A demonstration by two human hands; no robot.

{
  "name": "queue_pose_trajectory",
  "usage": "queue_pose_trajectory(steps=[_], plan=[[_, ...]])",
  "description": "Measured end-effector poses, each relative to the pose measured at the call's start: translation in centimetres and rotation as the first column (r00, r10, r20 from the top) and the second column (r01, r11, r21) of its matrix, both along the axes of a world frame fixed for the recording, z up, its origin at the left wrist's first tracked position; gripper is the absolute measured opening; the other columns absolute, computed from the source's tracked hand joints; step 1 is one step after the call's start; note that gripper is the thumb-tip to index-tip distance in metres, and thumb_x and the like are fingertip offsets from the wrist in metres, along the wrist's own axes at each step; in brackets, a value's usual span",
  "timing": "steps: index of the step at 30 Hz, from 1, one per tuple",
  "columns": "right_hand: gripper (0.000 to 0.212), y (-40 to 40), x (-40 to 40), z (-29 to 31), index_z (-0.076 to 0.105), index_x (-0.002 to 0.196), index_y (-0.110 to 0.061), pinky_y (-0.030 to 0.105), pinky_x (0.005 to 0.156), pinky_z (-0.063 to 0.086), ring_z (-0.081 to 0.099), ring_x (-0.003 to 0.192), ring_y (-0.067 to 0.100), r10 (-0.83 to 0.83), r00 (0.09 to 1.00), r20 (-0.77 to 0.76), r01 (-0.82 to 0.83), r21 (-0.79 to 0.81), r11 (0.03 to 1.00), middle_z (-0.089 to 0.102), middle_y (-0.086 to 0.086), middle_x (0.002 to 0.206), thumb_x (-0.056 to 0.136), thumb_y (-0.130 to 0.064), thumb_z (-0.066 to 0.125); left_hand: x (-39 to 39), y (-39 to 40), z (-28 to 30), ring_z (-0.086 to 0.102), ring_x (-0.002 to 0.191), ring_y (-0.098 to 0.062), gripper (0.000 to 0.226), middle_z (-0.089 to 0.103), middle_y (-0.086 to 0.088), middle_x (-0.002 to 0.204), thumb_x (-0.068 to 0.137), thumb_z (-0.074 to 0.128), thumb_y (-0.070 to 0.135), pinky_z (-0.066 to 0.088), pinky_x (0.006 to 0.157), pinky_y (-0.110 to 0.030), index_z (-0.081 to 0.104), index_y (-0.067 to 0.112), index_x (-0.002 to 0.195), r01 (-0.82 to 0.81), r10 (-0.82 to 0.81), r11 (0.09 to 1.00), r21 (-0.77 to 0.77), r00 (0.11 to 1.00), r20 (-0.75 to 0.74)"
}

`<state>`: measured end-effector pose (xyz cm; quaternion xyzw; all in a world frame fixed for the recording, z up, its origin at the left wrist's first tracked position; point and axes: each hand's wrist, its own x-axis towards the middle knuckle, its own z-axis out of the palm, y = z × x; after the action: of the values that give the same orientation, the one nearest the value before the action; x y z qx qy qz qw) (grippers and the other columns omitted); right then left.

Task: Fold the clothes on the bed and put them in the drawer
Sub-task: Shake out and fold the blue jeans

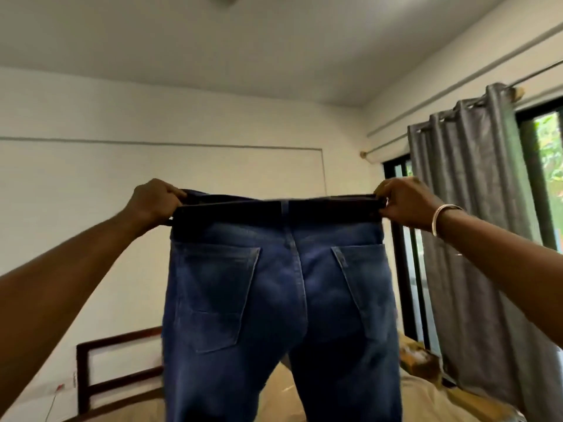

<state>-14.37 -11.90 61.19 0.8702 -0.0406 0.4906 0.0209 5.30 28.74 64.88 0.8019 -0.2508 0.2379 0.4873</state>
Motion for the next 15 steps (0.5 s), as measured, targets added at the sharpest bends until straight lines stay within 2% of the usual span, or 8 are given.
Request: queue_pose_trajectory(steps=[2, 4, 6, 8, 10, 11, 13, 15], plan=[[0.020, 0.5, 0.9, 0.1, 0.077, 0.094, -0.023, 0.032, 0.075, 0.053, 0.065, 0.088, 0.027, -0.116, 0.990, -0.083, 0.116, 0.002, 0.993, 0.071, 0.003, 0.093, 0.076, -0.016, 0.072, -0.1, 1.1, 0.7, 0.067, 0.077, -0.029, 0.036, 0.069, -0.016, 0.088, 0.084, 0.046, -0.017, 0.059, 0.061, -0.036, 0.072, 0.007, 0.087, -0.054, 0.062, 0.973, 0.224, 0.998, -0.025], [0.024, 1.2, 1.5, -0.1, 0.077, 0.095, -0.024, 0.037, 0.077, 0.055, 0.065, 0.089, 0.027, -0.108, 0.990, -0.088, 0.112, 0.037, 0.993, 0.073, 0.004, 0.095, 0.074, -0.014, 0.071, -0.7, 1.7, 0.7, 0.067, 0.068, -0.026, 0.042, 0.070, -0.017, 0.081, 0.083, 0.043, -0.017, 0.057, 0.054, -0.033, 0.075, 0.011, 0.087, -0.081, 0.128, 0.902, 0.423, 0.988, -0.083], [0.023, 2.0, 1.8, -0.6, 0.078, 0.094, -0.019, 0.037, 0.075, 0.057, 0.066, 0.081, 0.024, -0.078, 0.991, -0.108, 0.087, 0.083, 0.993, 0.073, 0.005, 0.086, 0.074, -0.010, 0.071, -1.2, 2.3, 0.2, 0.065, 0.067, -0.025, 0.043, 0.071, -0.016, 0.083, 0.084, 0.044, -0.015, 0.058, 0.055, -0.032, 0.075, 0.013, 0.089, -0.058, 0.140, 0.857, 0.512, 0.982, -0.124], [0.011, 2.1, 2.1, -1.2, 0.076, 0.087, -0.017, 0.031, 0.063, 0.057, 0.067, 0.064, 0.016, -0.009, 0.988, -0.155, 0.032, 0.143, 0.989, 0.070, 0.001, 0.073, 0.077, -0.018, 0.076, -1.1, 2.5, -0.6, 0.065, 0.067, -0.024, 0.041, 0.071, -0.015, 0.090, 0.086, 0.047, -0.014, 0.056, 0.054, -0.030, 0.075, 0.014, 0.095, 0.002, 0.118, 0.856, 0.516, 0.973, -0.198], [0.015, 2.3, 2.1, -1.8, 0.074, 0.078, -0.021, 0.017, 0.050, 0.050, 0.065, 0.054, 0.009, 0.087, 0.979, -0.184, -0.059, 0.153, 0.987, 0.070, -0.004, 0.073, 0.076, -0.033, 0.083, -0.5, 2.4, -1.6, 0.066, 0.068, -0.023, 0.036, 0.071, -0.014, 0.090, 0.088, 0.049, -0.014, 0.055, 0.056, -0.029, 0.075, 0.008, 0.100, -0.001, 0.117, 0.885, 0.465, 0.968, -0.221], [0.017, 2.4, 2.1, -1.9, 0.073, 0.073, -0.023, 0.013, 0.049, 0.046, 0.064, 0.055, 0.007, 0.127, 0.976, -0.178, -0.104, 0.130, 0.986, 0.069, -0.007, 0.076, 0.074, -0.036, 0.084, -0.2, 2.4, -2.1, 0.065, 0.065, -0.020, 0.031, 0.070, -0.011, 0.082, 0.089, 0.051, -0.014, 0.054, 0.057, -0.028, 0.075, 0.004, 0.098, -0.036, 0.136, 0.902, 0.431, 0.969, -0.204], [0.022, 2.6, 1.9, -2.1, 0.068, 0.059, -0.027, 0.012, 0.054, 0.042, 0.061, 0.058, 0.005, 0.154, 0.974, -0.166, -0.149, 0.045, 0.988, 0.068, -0.011, 0.079, 0.071, -0.030, 0.087, -0.1, 2.4, -2.6, 0.056, 0.047, -0.012, 0.025, 0.063, -0.007, 0.061, 0.091, 0.053, -0.011, 0.046, 0.045, -0.022, 0.072, 0.001, 0.082, -0.072, 0.168, 0.912, 0.404, 0.964, -0.207], [0.039, 3.2, 2.0, -2.6, 0.056, 0.049, -0.034, 0.016, 0.059, 0.045, 0.060, 0.062, 0.003, 0.170, 0.962, -0.215, -0.191, -0.081, 0.978, 0.068, -0.009, 0.078, 0.070, -0.021, 0.086, -0.2, 2.4, -2.6, 0.047, 0.046, -0.014, 0.028, 0.052, -0.007, 0.058, 0.094, 0.050, -0.007, 0.038, 0.037, -0.020, 0.062, 0.003, 0.071, -0.059, 0.192, 0.921, 0.385, 0.929, -0.316]])
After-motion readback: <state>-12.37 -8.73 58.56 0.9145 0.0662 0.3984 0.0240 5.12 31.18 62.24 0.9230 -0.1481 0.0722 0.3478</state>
